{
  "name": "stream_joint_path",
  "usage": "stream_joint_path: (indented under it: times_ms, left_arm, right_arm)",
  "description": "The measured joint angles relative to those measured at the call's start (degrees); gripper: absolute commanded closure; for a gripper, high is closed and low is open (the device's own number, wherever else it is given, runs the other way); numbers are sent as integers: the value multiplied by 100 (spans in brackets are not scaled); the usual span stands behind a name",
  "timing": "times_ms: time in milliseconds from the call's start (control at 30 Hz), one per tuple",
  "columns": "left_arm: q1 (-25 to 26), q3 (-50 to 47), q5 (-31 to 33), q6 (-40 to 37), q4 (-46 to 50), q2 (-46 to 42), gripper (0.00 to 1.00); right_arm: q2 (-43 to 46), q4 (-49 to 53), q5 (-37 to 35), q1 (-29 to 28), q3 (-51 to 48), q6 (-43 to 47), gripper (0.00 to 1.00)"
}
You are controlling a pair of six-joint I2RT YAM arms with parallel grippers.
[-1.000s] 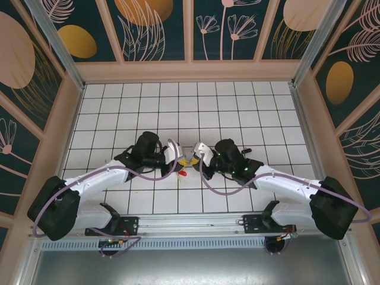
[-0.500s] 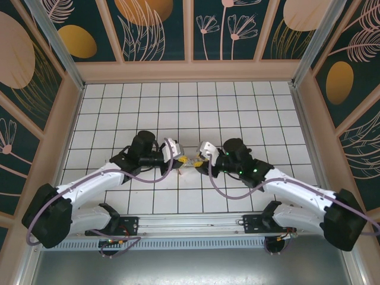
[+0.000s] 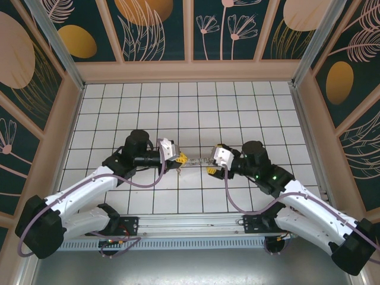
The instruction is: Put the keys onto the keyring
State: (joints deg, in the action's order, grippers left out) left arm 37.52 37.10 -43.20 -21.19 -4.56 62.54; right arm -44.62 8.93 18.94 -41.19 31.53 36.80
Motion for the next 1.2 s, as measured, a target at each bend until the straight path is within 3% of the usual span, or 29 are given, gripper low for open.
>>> stream_joint_path:
  times_ms: [267, 633, 667, 700, 733, 833, 1000, 1200]
  left_arm:
    - [0, 291, -452, -264, 275, -31, 100]
    - [0, 321, -811, -420, 352, -170, 100]
    - [0, 321, -809, -433, 352, -186, 86]
    - [-7, 321, -776, -474, 343, -203, 63]
    - [-17, 328, -750, -472, 334, -219, 53]
    - [-2, 341, -756, -507, 402, -251, 39]
    - [0, 372, -734, -614, 656, -247, 28]
    - [0, 654, -680, -793, 863, -179, 26]
  right_arm:
    - [-20, 376, 17, 188, 0, 466, 36]
    - [-136, 686, 227, 188, 63, 833, 88]
    - [-136, 719, 284, 186, 87, 874, 92]
    - [-133, 772, 358, 186, 109, 922, 97]
    - [-136, 828, 435, 177, 120, 942, 100]
    - [-155, 916, 479, 208, 162, 940, 100]
    - [-166, 957, 619, 216, 326, 848, 100]
    - [-260, 1163, 691, 216, 632, 671, 100]
